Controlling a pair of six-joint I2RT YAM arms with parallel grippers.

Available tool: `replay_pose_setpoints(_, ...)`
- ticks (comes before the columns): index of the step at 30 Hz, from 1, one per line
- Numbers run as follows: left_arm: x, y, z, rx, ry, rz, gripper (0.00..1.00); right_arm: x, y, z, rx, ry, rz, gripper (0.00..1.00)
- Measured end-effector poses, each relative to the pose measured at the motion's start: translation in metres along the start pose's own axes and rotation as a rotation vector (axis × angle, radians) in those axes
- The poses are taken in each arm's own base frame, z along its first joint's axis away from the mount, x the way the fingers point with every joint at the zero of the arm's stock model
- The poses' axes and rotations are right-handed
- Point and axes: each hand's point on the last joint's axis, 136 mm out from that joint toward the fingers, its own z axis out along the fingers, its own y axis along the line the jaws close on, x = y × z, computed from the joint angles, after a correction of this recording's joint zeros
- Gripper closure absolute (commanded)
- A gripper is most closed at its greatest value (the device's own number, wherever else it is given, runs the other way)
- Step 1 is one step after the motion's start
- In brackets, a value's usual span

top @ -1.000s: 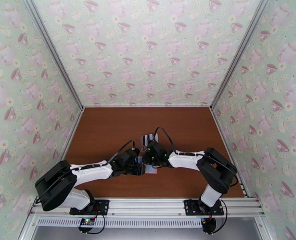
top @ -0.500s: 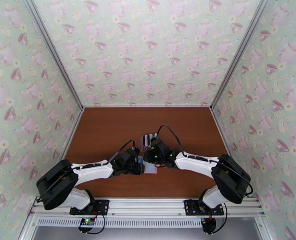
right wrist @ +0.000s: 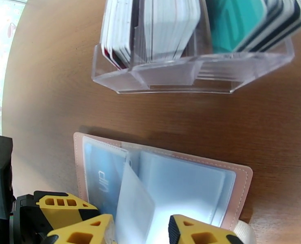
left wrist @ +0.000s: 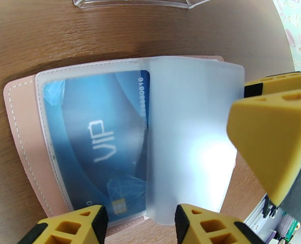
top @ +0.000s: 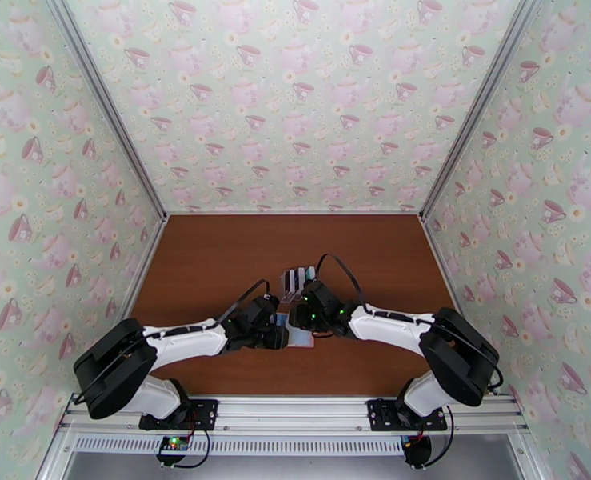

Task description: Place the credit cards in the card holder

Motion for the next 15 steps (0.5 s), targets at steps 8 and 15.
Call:
replay_pose_setpoints(8, -0.0018, -0.0018, -0.0008, -0.017, 0.02, -0.003, 0.44, 0.0028, 0.0089, 0.0062, -0.05, 0.023, 0.0, 0.58)
replay_pose_setpoints(15, -0.0059, -0.0036, -0.0057, -0.043, 0.031, 0.003, 0.44, -0.0007, 0.0114, 0.0043, -0.063, 0.013, 0.014, 0.59)
